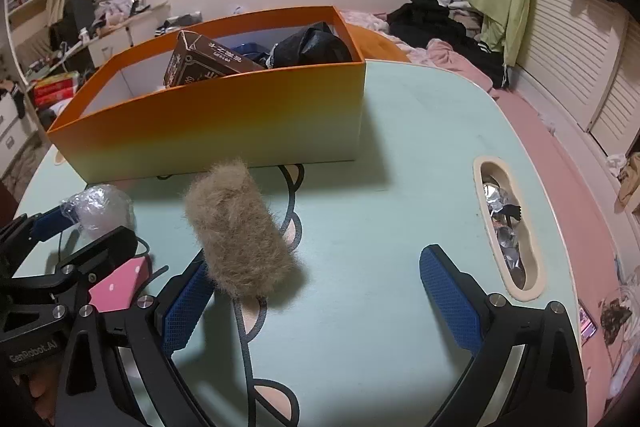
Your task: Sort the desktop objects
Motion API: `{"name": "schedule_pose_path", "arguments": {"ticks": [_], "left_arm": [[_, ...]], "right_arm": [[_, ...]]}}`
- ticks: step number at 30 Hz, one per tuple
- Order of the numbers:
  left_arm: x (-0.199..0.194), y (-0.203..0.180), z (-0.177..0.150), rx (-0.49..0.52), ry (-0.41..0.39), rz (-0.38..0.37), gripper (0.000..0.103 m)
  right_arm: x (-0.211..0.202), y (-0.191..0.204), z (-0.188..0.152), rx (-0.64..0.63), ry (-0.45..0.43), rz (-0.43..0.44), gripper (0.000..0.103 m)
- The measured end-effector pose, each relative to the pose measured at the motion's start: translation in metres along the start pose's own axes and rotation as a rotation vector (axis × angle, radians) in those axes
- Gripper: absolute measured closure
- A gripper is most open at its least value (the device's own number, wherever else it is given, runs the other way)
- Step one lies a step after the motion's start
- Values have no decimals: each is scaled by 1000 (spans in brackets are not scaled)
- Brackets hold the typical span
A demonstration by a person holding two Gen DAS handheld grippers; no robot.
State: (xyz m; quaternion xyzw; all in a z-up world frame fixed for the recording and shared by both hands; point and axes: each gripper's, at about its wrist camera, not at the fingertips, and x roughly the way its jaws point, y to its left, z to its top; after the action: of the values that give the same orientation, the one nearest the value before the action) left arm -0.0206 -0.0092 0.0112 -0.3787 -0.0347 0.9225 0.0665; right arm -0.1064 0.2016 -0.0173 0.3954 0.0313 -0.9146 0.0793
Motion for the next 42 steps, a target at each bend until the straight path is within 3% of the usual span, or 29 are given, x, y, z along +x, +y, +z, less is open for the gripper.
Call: {"name": "schedule_pose_path", "arguments": {"ticks": [16,21,25,29,42], "left_arm": [[0,0,0,5,3,6,19],[0,1,0,19,10,33,19],[2,3,-2,46,31,122,18],[4,5,-4,35,32,125,12],[4,5,-6,29,25,132,11]], "right_arm": [[0,-2,0,0,2,-9,3],[0,-5,-1,2,4,-2,2],[1,-7,-1,4,1,20,0],[2,-3,-1,-10,4,15,0],[0,-5,-3,3,-2,18,0]]}}
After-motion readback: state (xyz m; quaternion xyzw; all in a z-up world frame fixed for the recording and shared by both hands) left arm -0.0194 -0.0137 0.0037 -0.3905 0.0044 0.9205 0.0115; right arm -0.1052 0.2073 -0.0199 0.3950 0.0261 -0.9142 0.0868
